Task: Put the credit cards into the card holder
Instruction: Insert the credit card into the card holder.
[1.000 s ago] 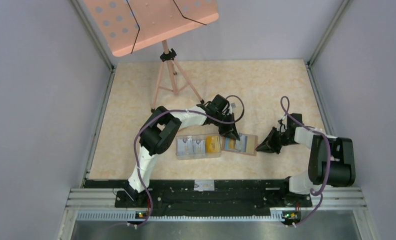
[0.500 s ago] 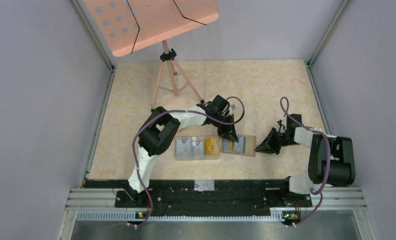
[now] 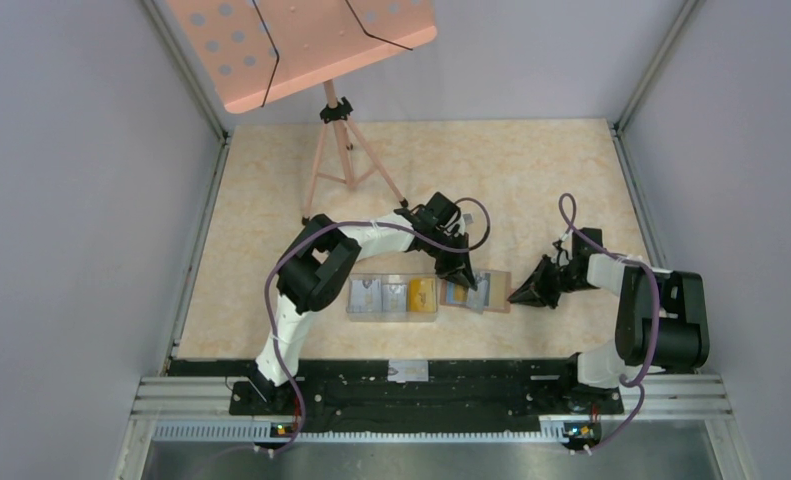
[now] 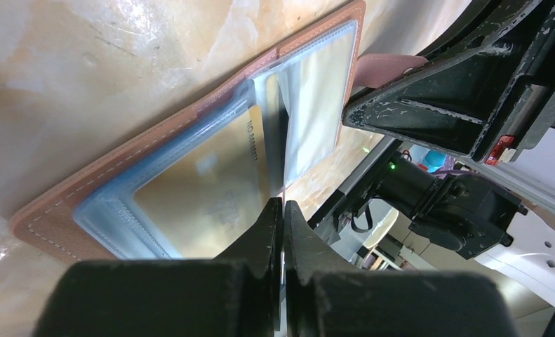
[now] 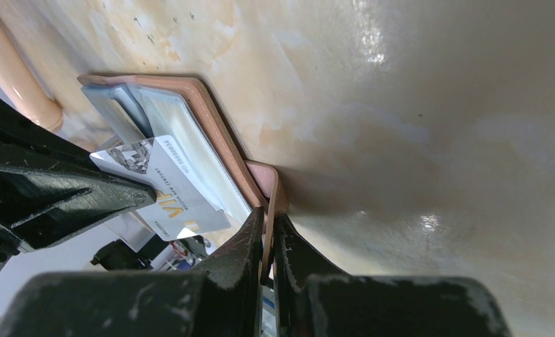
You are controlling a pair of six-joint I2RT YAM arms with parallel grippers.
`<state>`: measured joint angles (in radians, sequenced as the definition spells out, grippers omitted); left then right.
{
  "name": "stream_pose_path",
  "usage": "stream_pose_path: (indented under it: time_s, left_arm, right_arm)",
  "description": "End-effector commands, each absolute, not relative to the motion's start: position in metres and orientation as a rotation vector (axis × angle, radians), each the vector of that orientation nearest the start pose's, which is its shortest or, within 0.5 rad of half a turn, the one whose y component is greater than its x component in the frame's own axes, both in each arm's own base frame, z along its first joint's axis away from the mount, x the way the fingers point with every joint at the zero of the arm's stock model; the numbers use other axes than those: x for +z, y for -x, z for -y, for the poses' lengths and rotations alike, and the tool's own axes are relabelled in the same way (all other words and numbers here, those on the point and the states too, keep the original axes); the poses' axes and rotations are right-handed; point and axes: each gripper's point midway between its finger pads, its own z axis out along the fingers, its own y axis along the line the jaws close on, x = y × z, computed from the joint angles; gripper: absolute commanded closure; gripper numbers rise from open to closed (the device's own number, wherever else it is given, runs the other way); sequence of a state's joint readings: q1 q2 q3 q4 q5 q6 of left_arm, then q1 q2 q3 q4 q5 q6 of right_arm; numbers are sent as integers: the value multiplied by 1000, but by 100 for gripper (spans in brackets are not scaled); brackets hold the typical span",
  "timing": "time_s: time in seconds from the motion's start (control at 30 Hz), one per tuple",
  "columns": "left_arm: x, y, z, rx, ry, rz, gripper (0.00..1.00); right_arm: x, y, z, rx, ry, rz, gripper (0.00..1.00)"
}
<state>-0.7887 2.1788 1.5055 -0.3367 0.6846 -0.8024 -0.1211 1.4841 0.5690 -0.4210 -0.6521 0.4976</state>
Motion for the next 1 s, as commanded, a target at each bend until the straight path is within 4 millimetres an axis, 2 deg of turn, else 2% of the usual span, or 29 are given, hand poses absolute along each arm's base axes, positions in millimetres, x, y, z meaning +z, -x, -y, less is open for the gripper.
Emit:
stream_pose_path:
  time_s: [0.0,0.3,0.73,0.97]
  left_arm:
    - [55,-244,437,-1358,-266,-2905,100]
    - [56,-268,439,-1386,-222,-2857,100]
    - [53,-285,440,-1410,-216,-2838,100]
    - [53,-290,445,-1424,-143,-2809,100]
  right_arm:
    - [13,-223,-96,1021,-730,-2743,100]
    - [12,-221,-96,1021,-727,-2750,100]
    - [10,-220,-96,1025,-725,-2762,100]
    - [9,-220,-97,1031,-725,-2762,100]
